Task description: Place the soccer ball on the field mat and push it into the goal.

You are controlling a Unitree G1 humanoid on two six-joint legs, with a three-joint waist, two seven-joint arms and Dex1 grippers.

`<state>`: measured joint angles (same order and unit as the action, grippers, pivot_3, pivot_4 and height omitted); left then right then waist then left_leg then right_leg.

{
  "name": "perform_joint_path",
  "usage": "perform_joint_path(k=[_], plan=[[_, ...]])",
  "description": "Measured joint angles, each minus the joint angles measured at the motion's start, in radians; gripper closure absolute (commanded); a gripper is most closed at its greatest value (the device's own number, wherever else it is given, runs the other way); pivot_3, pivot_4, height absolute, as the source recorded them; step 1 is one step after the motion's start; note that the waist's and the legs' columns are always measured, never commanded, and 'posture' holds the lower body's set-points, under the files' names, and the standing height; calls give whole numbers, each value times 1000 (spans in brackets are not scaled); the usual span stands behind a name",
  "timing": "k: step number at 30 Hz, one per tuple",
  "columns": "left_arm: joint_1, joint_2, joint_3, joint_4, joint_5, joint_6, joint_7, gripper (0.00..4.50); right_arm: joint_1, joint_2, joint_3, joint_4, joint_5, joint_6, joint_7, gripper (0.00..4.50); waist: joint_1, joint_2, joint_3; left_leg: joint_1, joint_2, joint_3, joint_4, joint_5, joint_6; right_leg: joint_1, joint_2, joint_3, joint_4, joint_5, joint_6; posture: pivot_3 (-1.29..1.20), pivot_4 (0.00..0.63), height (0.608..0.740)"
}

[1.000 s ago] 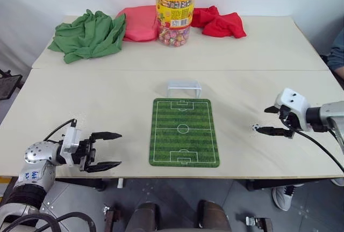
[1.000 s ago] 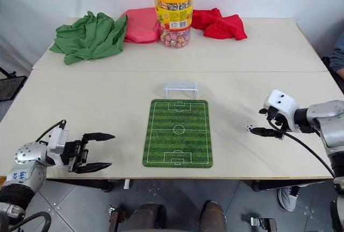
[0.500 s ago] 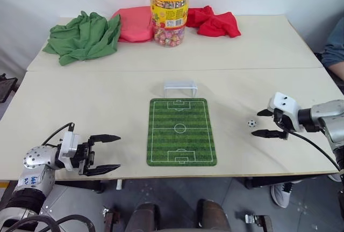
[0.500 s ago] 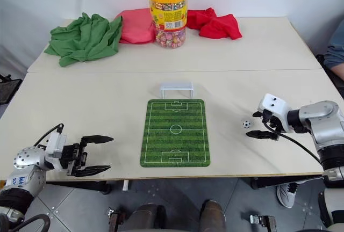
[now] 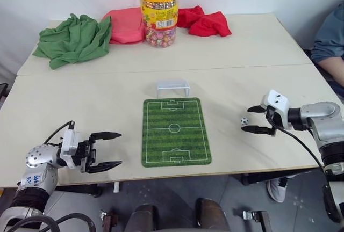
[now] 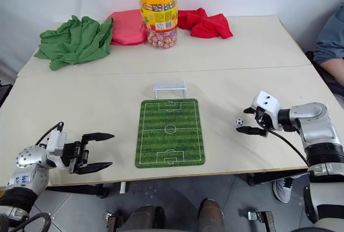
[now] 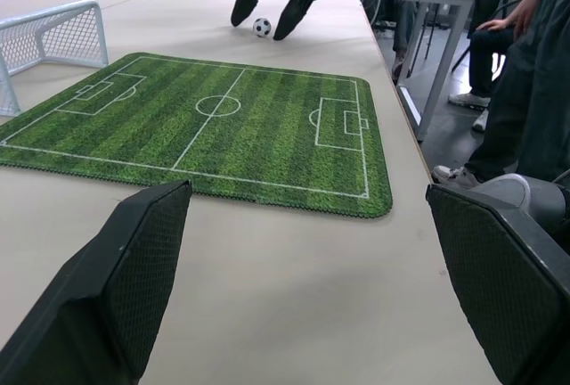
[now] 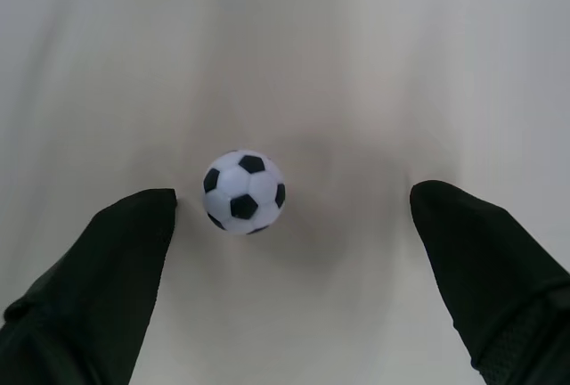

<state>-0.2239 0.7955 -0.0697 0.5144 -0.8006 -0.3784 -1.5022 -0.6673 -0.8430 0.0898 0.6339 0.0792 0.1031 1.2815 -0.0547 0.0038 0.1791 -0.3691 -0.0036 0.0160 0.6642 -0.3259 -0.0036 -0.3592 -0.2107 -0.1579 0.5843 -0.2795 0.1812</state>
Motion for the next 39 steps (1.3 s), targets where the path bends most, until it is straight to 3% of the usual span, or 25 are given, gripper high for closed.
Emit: perform_joint_path(k=[8,16,24,31,39], plan=[[-3,-11,22,0,19,14,0,0,9,31,-13,-7,5,-18,11,3616,1,0,0,0,0,0,1,0,0,0,0,1,0,0,0,0,150,740],[-5,-12,33,-5,21,24,0,0,43,28,-23,-130,19,39,-6,3645,5,0,0,-1,0,0,1,0,0,-2,0,1,0,0,0,0,150,740],[20,-10,31,-74,10,50,0,0,63,24,-13,-683,127,432,-52,3645,28,2,1,-3,0,0,1,0,-1,-3,0,1,0,0,0,0,150,740],[30,-6,1,-82,-12,38,0,0,64,133,135,-1034,210,671,-150,3645,33,2,1,-3,0,-1,1,-1,0,-4,0,1,0,0,-1,0,150,740],[22,2,-78,-81,-34,6,0,0,108,136,291,-1130,206,680,-181,3645,31,1,1,-3,0,0,1,-1,0,-4,0,1,1,0,-1,0,150,740]])
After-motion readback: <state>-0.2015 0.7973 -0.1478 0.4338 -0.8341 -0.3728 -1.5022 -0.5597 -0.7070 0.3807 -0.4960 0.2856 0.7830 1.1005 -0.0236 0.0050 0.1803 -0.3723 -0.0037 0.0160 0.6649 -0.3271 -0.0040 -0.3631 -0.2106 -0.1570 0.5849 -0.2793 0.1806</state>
